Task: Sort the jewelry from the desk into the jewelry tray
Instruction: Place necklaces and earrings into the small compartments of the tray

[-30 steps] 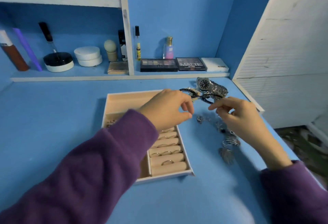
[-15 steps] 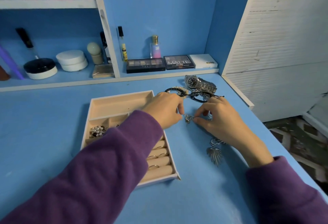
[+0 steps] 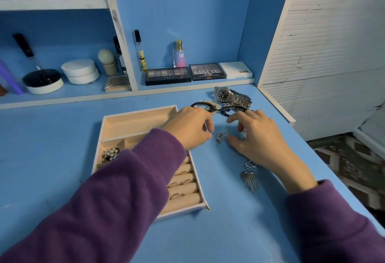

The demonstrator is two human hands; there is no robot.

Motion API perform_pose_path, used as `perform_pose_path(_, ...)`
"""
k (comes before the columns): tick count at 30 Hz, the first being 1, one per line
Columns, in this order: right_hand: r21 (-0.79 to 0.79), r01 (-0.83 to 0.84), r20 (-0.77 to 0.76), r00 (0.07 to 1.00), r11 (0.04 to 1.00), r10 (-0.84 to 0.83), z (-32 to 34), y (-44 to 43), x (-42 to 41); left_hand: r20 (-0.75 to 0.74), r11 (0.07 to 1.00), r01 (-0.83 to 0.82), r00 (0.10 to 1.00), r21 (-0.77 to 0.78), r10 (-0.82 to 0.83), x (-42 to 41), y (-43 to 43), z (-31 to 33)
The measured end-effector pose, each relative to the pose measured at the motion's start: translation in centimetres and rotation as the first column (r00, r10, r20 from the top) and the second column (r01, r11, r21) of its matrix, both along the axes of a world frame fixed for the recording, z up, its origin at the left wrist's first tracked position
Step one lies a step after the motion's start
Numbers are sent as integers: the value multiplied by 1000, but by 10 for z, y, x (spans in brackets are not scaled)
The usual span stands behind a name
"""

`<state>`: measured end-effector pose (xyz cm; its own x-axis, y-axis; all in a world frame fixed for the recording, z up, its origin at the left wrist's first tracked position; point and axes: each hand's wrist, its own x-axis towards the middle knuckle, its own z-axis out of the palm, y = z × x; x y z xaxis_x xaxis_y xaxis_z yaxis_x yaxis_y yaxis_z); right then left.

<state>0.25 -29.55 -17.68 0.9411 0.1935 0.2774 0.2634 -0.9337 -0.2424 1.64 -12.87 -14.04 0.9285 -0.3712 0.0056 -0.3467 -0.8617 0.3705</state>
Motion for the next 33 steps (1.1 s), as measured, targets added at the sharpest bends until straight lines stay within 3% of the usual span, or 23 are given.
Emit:
perform_pose_path(6, -20, -32, 55, 998, 999, 33, -1, 1, 1, -3, 1000, -1, 1000, -12, 1, 0, 1, -1)
perform_pose_path(11, 47, -29, -8, 1000, 998, 29, -2, 1, 1, -12, 1000, -5, 1000, -30, 5, 0, 1, 0)
perform_pose_path(14, 219, -43, 0, 999, 975, 44, 2, 1, 0, -17, 999, -4, 1000, -41, 3, 1, 1, -1)
perform_pose_path(18, 673, -17, -18, 999, 740, 40, 15, -2, -2, -17, 999, 0, 1000, -46, 0, 2, 0, -1)
perform_pose_path(22, 881, -5, 6, 1000, 472, -2, 22, -7, -2, -25, 998, 24, 999, -65, -26, 3, -5, 1)
perform_pose_path(29, 938, 30, 16, 991, 344, -132, 24, -11, -2, -94, 990, 107, 989, -93, -115, 4, -26, 0)
perform_pose_path(33, 942, 57, -5, 988, 331, -154, 23, -12, -2, -115, 991, 94, 988, -98, -106, 8, -40, -1)
